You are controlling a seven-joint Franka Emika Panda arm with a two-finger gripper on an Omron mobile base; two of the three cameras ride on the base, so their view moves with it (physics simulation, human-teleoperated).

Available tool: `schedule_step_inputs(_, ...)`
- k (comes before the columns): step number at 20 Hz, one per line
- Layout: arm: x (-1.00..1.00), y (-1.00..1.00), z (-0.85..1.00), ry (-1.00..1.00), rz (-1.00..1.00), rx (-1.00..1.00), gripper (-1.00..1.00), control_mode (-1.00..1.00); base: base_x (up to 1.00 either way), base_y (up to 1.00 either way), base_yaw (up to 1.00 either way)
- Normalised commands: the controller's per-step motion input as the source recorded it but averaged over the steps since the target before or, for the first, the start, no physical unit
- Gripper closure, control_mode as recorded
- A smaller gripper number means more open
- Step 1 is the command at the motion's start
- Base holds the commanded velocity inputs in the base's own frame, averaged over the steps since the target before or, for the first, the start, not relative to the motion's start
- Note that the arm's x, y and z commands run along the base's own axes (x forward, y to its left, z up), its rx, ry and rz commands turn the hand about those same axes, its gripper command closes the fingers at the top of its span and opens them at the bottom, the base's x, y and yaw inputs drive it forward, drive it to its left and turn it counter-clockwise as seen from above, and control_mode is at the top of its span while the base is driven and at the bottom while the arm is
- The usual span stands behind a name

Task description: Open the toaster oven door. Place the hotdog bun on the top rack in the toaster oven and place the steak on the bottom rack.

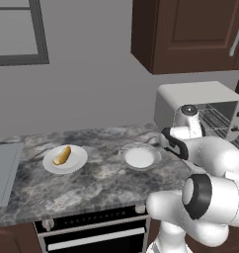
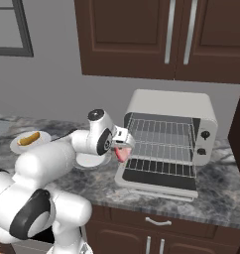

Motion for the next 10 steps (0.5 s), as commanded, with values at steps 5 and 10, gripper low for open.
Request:
schedule_step_inputs(5, 0.09, -0.58, 0.0, 0.0, 0.03, -0.11, 1.0, -1.0, 0.0, 0.0, 0.0)
schedule_step_inputs(10, 0.06, -0.62, 0.0, 0.0, 0.02, -0.1, 1.0, -1.0, 0.0, 0.0, 0.0)
